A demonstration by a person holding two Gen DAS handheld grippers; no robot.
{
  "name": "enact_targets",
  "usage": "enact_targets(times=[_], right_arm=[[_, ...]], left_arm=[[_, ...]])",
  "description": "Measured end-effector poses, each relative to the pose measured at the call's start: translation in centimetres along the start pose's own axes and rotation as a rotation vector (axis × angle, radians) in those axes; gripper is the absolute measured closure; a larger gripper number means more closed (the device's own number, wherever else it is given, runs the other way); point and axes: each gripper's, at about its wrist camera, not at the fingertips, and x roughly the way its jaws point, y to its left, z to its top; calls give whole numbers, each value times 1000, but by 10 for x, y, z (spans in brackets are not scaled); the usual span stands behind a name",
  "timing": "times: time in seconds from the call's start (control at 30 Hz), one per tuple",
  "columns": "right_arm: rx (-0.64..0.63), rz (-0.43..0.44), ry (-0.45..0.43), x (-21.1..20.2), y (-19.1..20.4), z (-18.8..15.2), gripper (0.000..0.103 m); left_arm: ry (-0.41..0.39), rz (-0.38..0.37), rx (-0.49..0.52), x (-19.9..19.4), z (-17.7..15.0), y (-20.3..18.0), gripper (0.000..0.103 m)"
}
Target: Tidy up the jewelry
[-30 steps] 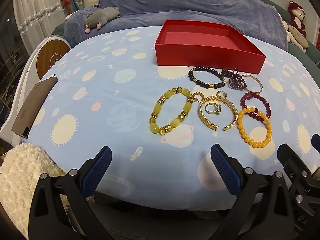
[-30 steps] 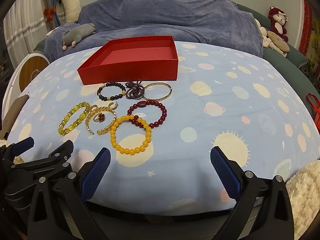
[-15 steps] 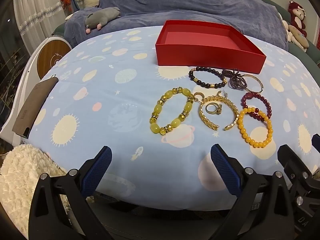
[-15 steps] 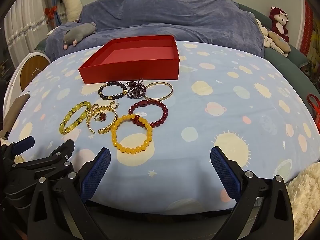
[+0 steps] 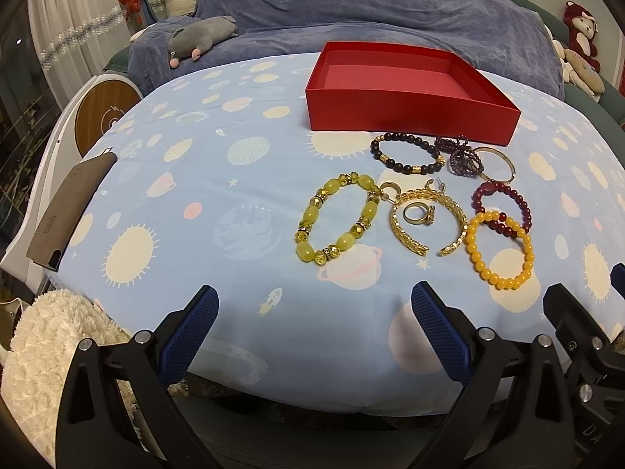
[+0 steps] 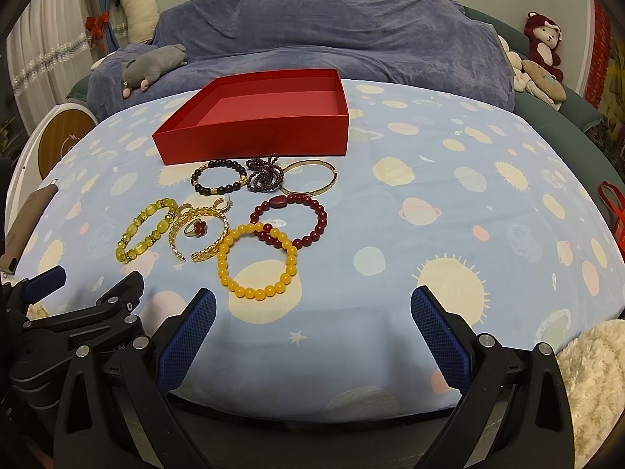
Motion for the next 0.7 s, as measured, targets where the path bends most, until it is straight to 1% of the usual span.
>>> enact_targets(times=[0.4, 0.6, 0.7], right_arm=[[3, -4, 0, 0, 0, -1, 7], [-7, 4, 25, 4, 1, -1, 7], [-3, 2, 23, 4, 0, 0, 7]], left_arm=[[1, 2, -3, -1, 0, 0, 8], [8, -5, -10, 0, 0, 0, 8], [8, -9, -6, 1, 0, 0, 8]])
